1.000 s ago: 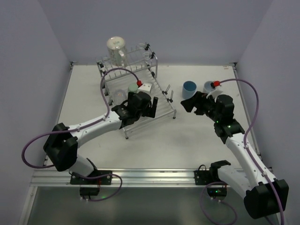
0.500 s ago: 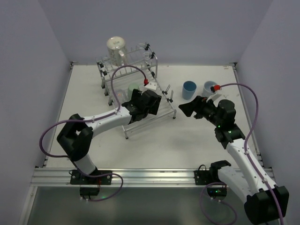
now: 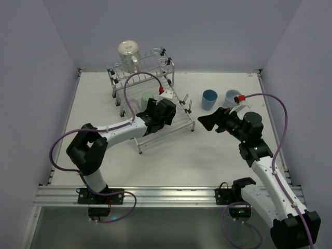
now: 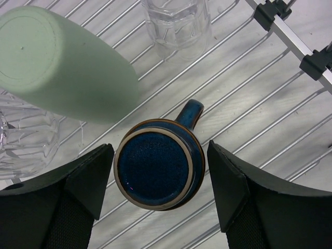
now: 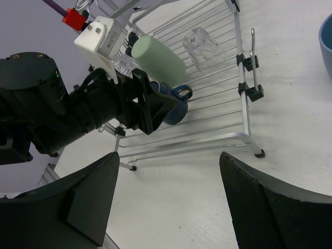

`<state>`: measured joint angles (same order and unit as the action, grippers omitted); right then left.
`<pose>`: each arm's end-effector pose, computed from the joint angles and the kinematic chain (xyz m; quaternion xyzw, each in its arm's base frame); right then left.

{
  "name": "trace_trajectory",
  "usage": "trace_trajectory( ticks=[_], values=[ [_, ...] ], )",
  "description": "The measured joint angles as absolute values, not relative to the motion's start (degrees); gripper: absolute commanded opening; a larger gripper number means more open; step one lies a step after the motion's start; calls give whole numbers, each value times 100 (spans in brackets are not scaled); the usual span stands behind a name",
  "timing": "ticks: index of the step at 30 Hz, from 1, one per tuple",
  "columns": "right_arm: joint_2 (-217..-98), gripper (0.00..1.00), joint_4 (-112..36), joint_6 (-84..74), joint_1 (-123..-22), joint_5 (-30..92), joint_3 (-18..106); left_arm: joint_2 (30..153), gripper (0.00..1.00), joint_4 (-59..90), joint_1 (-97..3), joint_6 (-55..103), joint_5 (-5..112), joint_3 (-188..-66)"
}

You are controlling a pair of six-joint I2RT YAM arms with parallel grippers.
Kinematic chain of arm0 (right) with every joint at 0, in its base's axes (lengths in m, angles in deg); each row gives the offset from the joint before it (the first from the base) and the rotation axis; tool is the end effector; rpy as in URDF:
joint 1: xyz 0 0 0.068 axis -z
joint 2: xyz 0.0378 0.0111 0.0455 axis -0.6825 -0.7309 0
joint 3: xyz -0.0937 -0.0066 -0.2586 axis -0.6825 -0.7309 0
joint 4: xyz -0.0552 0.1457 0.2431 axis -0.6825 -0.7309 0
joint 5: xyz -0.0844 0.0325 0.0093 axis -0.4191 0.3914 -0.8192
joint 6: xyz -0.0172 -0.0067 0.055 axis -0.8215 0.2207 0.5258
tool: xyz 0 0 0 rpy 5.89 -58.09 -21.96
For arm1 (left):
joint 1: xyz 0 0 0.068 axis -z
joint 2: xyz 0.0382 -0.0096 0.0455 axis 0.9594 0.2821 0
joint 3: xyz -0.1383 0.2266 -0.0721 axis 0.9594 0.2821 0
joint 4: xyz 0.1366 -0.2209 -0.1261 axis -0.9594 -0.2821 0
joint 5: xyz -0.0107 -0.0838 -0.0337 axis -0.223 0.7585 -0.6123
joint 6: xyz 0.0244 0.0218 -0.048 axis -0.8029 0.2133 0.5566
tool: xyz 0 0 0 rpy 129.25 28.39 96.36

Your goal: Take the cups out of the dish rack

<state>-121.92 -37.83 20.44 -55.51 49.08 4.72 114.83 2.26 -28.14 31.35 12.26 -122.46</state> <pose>0.2152 0.0660 0.2983 -0.0106 0.7606 0.3957 0.5146 0.3021 -0.2748 0.2114 0.0909 0.8799 0.0140 0.4661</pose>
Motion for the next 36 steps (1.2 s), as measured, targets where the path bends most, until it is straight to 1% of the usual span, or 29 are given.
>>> trace_trajectory(
  ticks=[1,3,7,8,9,10,12,13,16,19,27,32,36],
  values=[
    [-12174,80,-3787,2046,-5551,4910,465,11483,71,258,-2830,3124,1226,-12238],
    [-12128,80,-3820,2044,-5551,4910,465,11489,69,311,-2858,3104,1237,-12235],
    [-11971,80,-3980,2037,-5551,4908,465,11489,60,508,-2891,3098,1247,-12150],
    [-11918,80,-4026,2037,-5551,4908,465,11489,55,540,-2900,3098,1254,-12141],
    [-11868,81,-4065,2035,-5551,4906,465,11489,52,551,-2900,3098,1265,-12139],
    [-11827,81,-4096,2035,-5551,4906,465,11489,46,582,-2902,3100,1267,-12122],
    [-11750,81,-4155,2022,-5551,4906,465,11489,39,650,-2911,3100,1267,-12085],
    [-11717,81,-4194,2015,-5551,4906,465,11485,32,680,-2911,3102,1267,-12063],
    [-11693,81,-4275,2013,-5551,4910,465,11406,26,774,-2921,3109,1302,-11969],
    [-11752,81,-4279,2020,-5551,4983,465,11131,23,772,-2926,3166,1392,-11741],
    [-12170,81,-3888,2308,-5566,5428,446,9926,20,890,-2930,3358,1794,-11317],
    [-12358,79,-2985,2903,-5746,5783,201,9113,20,1367,-2930,3712,2286,-11193],
    [-12388,77,-2054,3552,-6008,5903,-140,8630,20,2016,-2935,4212,2933,-10845]
  ],
)
